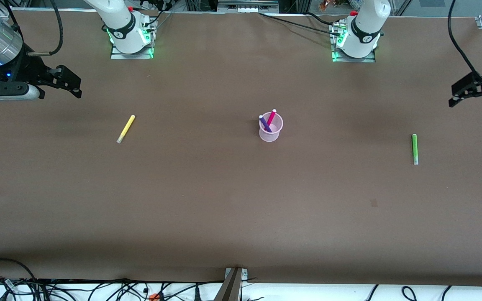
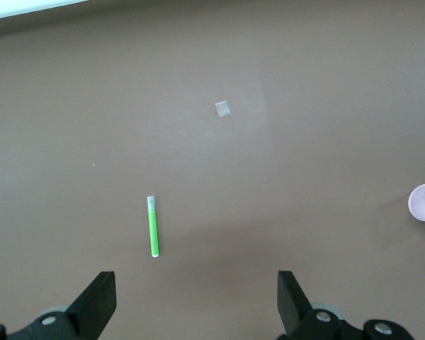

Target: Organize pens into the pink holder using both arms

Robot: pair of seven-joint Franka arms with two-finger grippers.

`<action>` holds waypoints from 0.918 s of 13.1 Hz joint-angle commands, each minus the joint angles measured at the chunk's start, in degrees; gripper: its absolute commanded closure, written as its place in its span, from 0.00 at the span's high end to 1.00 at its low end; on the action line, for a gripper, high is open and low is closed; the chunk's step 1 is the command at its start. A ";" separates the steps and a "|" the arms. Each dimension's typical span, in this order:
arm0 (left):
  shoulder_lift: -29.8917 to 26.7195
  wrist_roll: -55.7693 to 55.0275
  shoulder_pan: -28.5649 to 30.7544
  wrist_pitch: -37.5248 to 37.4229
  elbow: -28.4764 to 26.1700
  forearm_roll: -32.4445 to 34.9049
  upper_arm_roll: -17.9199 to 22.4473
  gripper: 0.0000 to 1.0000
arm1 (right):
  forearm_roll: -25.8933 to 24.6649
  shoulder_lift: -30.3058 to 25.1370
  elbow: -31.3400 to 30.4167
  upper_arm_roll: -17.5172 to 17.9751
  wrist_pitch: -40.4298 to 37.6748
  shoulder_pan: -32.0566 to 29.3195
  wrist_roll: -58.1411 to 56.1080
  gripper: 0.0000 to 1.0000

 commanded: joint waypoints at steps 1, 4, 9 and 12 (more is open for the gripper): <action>-2.15 -0.49 1.60 0.51 -2.40 1.03 -1.00 1.00 | -0.56 0.38 0.94 0.03 0.11 0.19 0.74 1.00; -1.97 -0.49 2.75 0.33 -2.05 0.86 -3.11 1.00 | -0.74 0.38 0.94 0.12 0.81 1.33 0.66 1.00; -2.06 0.03 4.41 -0.01 -1.96 0.33 -3.81 1.00 | -0.74 0.38 0.94 0.03 0.64 1.24 0.66 1.00; -1.89 0.04 4.86 -0.02 -1.96 0.07 -4.69 1.00 | -0.74 0.38 0.94 0.03 0.64 1.24 0.66 1.00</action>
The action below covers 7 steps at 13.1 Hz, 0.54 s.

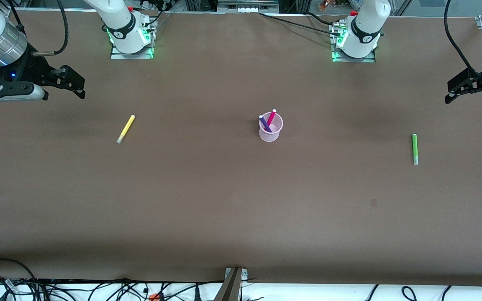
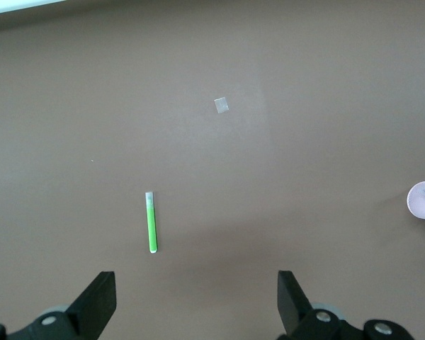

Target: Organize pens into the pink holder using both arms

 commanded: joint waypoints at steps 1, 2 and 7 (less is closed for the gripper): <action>-1.14 0.19 0.96 -0.12 -1.08 -0.02 -1.17 1.00 | -0.74 0.30 0.94 -0.03 -0.08 0.35 0.66 1.00; -1.05 0.20 0.96 -0.29 -1.08 -0.02 -1.17 1.00 | -0.74 0.30 0.94 -0.03 -0.16 0.35 0.66 1.00; -0.96 0.28 1.04 -0.29 -1.08 -0.02 -1.17 1.00 | -0.65 0.30 0.77 -0.03 -0.34 0.27 0.66 1.00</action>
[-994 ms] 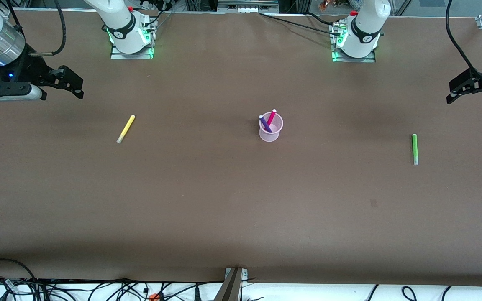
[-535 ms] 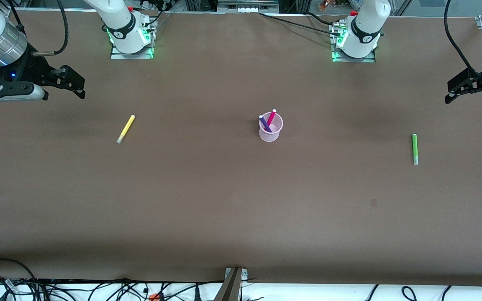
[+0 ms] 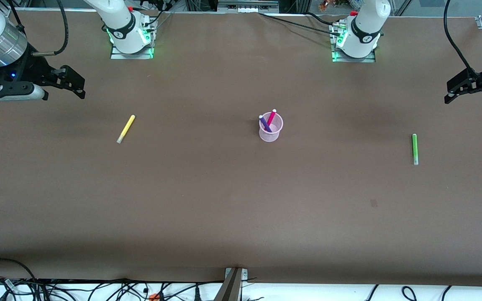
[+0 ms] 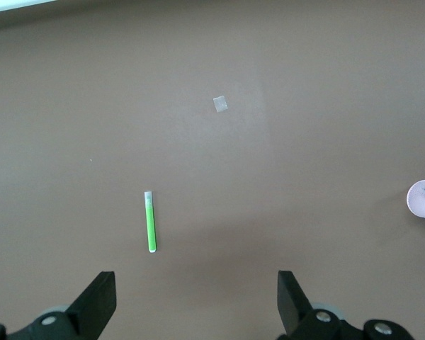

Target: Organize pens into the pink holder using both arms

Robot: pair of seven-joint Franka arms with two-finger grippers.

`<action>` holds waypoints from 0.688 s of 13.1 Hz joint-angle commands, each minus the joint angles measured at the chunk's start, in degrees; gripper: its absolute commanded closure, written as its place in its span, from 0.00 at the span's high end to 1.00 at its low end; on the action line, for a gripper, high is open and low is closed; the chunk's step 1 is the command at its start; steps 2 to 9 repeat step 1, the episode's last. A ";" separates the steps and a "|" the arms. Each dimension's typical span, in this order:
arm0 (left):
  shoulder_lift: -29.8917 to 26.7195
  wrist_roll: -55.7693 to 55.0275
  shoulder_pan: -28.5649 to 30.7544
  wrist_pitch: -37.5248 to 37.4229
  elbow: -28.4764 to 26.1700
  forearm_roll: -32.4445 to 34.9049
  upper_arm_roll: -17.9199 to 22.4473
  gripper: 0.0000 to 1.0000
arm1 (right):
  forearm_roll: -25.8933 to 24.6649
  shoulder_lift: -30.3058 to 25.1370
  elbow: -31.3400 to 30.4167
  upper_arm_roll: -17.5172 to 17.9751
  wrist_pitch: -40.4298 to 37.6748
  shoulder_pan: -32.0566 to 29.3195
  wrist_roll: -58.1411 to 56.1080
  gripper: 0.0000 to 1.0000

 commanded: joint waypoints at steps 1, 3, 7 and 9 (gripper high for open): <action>-0.88 0.28 1.12 -0.28 -0.84 -0.02 -0.74 1.00 | -0.74 0.25 0.77 -0.03 -0.25 0.35 0.66 1.00; -0.88 0.28 1.12 -0.28 -0.84 -0.02 -0.74 1.00 | -0.74 0.25 0.77 -0.03 -0.25 0.35 0.66 1.00; -0.88 0.28 1.12 -0.28 -0.84 -0.02 -0.74 1.00 | -0.74 0.25 0.77 -0.03 -0.25 0.35 0.66 1.00; -0.88 0.28 1.12 -0.28 -0.84 -0.02 -0.74 1.00 | -0.74 0.25 0.77 -0.03 -0.25 0.35 0.66 1.00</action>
